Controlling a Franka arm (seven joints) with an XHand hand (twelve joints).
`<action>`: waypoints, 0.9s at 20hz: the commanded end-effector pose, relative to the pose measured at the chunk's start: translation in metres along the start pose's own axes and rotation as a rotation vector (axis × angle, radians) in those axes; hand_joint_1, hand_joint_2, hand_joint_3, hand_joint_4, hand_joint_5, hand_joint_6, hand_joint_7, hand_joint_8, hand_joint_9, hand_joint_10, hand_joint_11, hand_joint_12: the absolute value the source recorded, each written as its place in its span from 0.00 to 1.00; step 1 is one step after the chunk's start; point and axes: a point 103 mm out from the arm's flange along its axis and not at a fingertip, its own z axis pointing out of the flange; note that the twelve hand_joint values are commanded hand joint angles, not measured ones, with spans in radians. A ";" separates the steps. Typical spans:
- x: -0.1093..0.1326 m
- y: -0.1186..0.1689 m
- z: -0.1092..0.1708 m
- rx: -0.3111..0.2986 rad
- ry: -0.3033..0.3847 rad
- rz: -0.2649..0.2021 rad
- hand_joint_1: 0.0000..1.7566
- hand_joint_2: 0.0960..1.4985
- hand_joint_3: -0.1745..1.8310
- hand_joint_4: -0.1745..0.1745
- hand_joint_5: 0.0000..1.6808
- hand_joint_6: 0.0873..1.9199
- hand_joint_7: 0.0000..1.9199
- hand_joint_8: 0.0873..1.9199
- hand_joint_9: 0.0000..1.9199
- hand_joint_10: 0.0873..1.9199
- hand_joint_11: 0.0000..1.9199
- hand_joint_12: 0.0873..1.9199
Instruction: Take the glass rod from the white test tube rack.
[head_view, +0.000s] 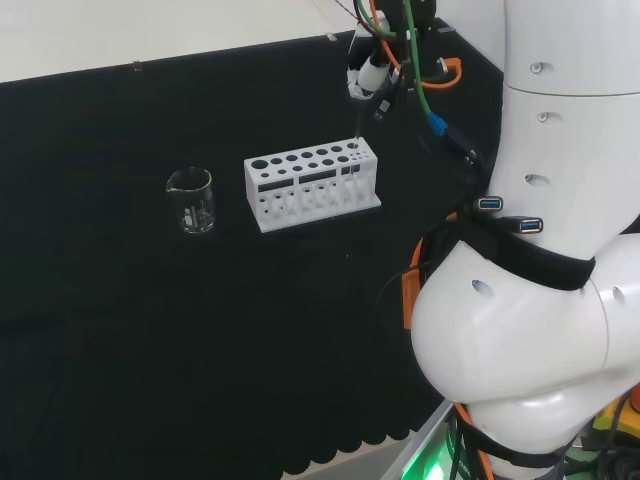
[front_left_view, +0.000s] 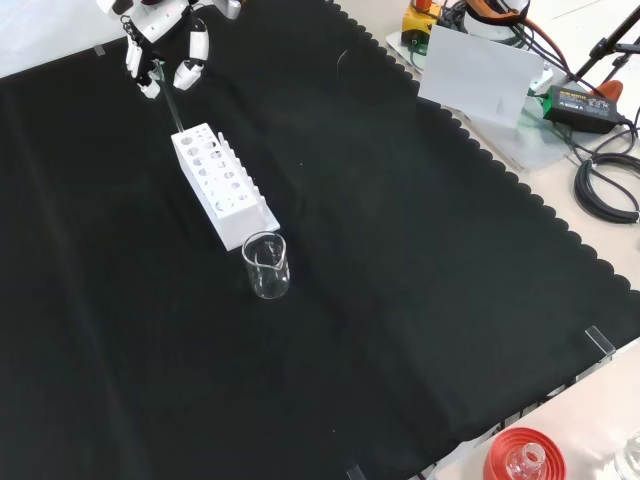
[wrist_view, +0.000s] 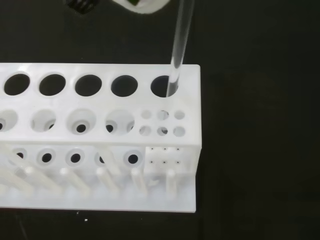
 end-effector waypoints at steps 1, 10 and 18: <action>-0.006 -0.004 -0.001 0.000 -0.013 0.017 0.55 0.48 0.43 0.39 0.40 0.39 0.33 0.36 0.47 0.33 0.50 0.60; -0.001 -0.001 -0.002 -0.007 -0.013 0.002 0.58 0.47 0.46 0.45 0.40 0.41 0.34 0.36 0.50 0.33 0.55 0.58; 0.005 0.005 0.000 -0.008 -0.026 0.001 0.62 0.45 0.48 0.39 0.42 0.42 0.37 0.35 0.57 0.28 0.60 0.54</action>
